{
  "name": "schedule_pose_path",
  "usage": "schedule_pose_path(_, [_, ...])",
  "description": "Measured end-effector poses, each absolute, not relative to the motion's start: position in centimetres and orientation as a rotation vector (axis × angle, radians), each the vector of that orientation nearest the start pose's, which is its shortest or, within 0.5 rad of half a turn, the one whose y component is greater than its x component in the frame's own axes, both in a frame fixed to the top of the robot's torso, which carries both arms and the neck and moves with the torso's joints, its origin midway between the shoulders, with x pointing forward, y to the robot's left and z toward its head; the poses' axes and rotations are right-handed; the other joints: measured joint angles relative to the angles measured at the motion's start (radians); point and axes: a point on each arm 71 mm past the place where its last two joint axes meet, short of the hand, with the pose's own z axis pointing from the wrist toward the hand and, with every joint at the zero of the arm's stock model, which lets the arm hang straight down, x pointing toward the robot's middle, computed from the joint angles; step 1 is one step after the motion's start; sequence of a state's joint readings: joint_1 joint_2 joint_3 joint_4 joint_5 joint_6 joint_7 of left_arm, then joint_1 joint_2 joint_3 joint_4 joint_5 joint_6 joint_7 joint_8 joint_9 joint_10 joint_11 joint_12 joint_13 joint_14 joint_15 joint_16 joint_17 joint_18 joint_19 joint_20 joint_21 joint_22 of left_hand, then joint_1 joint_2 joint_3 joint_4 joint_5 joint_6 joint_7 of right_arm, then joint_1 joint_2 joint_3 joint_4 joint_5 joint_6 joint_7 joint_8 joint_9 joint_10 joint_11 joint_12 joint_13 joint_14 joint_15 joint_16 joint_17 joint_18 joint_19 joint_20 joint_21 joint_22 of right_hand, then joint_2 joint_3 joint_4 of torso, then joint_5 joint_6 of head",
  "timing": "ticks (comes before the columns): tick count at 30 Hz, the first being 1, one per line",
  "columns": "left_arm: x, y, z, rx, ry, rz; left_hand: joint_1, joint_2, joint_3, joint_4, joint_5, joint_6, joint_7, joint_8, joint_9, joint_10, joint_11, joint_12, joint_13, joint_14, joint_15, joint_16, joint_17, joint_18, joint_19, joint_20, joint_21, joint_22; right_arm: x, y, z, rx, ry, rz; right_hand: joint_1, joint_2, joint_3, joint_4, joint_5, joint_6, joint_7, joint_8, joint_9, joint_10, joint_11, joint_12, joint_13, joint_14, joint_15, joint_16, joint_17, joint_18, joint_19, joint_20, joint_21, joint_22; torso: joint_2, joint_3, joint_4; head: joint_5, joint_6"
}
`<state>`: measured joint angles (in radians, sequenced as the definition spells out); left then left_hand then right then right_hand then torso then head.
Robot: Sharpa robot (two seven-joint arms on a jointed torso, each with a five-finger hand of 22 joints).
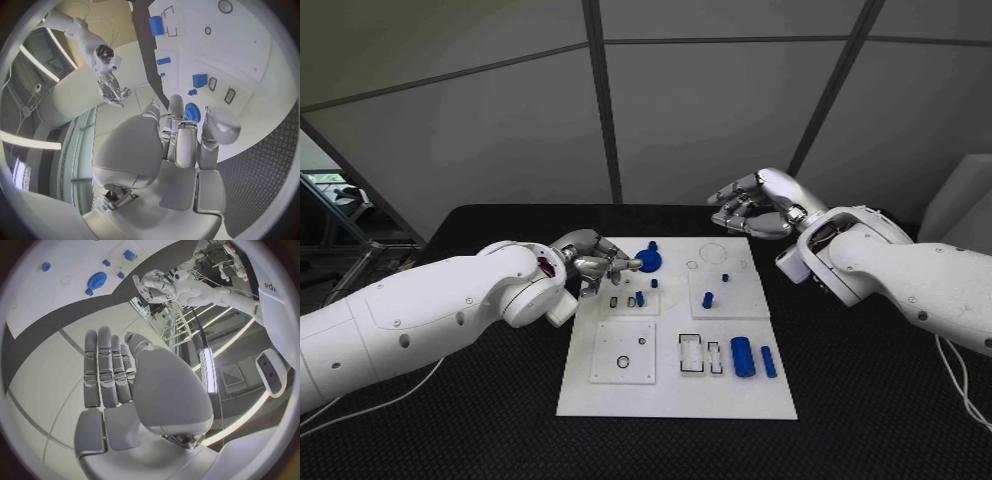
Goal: Assemble the parts on the task board
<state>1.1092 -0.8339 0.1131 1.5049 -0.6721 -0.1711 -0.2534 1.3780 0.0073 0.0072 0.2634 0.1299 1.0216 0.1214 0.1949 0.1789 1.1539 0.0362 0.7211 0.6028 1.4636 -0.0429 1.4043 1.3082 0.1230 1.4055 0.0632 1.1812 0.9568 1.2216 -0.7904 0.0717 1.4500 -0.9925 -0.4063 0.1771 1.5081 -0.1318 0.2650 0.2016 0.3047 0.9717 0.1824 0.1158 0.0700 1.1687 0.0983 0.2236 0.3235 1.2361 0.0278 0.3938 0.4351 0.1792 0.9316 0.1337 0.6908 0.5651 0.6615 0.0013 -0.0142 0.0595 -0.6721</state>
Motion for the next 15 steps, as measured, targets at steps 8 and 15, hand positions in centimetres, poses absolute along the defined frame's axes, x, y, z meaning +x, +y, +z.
schedule_pose_path(8, [49.8, 19.6, -20.0, -0.557, 2.142, -0.773, -0.101, 0.01, -0.03, 0.023, 0.0, 0.031, -0.031, 0.095, 0.066, 0.122, -0.023, 0.316, 0.313, 0.005, -0.006, 0.108, 0.0, -0.077, 0.06, -0.011, 0.181, 0.27, 52.7, -21.6, -12.7, 0.334, 1.441, 1.104, -0.017, -0.024, 0.049, -0.017, 0.0, 0.015, 0.015, -0.024, -0.002, 0.022, 0.029, -0.145, -0.164, -0.07, 0.054, -0.233, -0.155, 0.0, -0.033, 0.051, -0.204, -0.144, -0.021, 0.0038, -0.004, 0.009, -0.009])
schedule_pose_path(15, [50.5, 18.5, -20.1, -0.406, 2.198, -0.635, -0.173, 0.017, -0.098, 0.024, 0.0, 0.011, -0.046, 0.174, 0.147, 0.142, -0.031, 0.429, 0.433, 0.003, -0.014, 0.124, 0.0, -0.077, 0.063, -0.015, 0.219, 0.33, 53.0, -21.8, -12.8, 0.358, 1.445, 1.108, -0.035, -0.015, 0.059, -0.039, 0.0, 0.024, 0.017, -0.032, -0.002, 0.039, 0.029, -0.158, -0.225, -0.024, 0.051, -0.282, -0.206, 0.0, 0.015, 0.045, -0.254, -0.193, -0.029, 0.0054, -0.0067, 0.014, -0.016])
